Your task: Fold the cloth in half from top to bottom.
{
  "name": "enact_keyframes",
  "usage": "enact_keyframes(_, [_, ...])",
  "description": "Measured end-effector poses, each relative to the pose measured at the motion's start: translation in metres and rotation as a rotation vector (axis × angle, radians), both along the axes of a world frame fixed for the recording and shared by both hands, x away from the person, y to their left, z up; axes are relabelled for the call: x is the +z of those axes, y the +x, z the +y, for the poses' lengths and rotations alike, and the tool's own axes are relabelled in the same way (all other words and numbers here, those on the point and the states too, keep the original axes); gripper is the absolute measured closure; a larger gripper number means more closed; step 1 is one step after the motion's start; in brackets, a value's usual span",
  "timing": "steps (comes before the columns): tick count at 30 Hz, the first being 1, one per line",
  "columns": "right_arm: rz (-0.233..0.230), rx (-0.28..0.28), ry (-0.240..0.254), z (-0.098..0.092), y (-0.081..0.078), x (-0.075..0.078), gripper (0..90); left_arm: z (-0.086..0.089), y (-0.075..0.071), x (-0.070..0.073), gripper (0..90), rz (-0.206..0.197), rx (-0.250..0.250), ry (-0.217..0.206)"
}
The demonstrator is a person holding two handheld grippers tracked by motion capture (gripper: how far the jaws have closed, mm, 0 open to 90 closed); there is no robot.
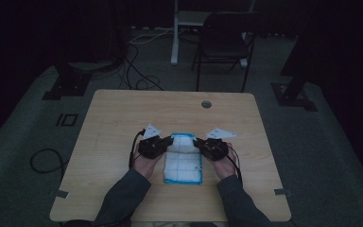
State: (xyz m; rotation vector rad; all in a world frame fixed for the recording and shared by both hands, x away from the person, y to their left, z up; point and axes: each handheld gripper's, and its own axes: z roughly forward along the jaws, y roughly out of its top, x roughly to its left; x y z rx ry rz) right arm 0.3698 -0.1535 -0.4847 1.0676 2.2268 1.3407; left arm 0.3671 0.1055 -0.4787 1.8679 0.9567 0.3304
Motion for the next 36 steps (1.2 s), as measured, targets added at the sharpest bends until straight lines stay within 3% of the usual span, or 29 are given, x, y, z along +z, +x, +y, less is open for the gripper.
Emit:
enact_keyframes(16, [0.016,0.007,0.010,0.001,-0.019,-0.015,81.7,0.004,-0.018,-0.016,83.6,0.027,-0.003,-0.010])
enact_keyframes(36, [0.052,0.008,0.012,0.001,-0.034,-0.037,81.1,0.006,-0.030,-0.033,82.0,0.074,0.004,-0.009])
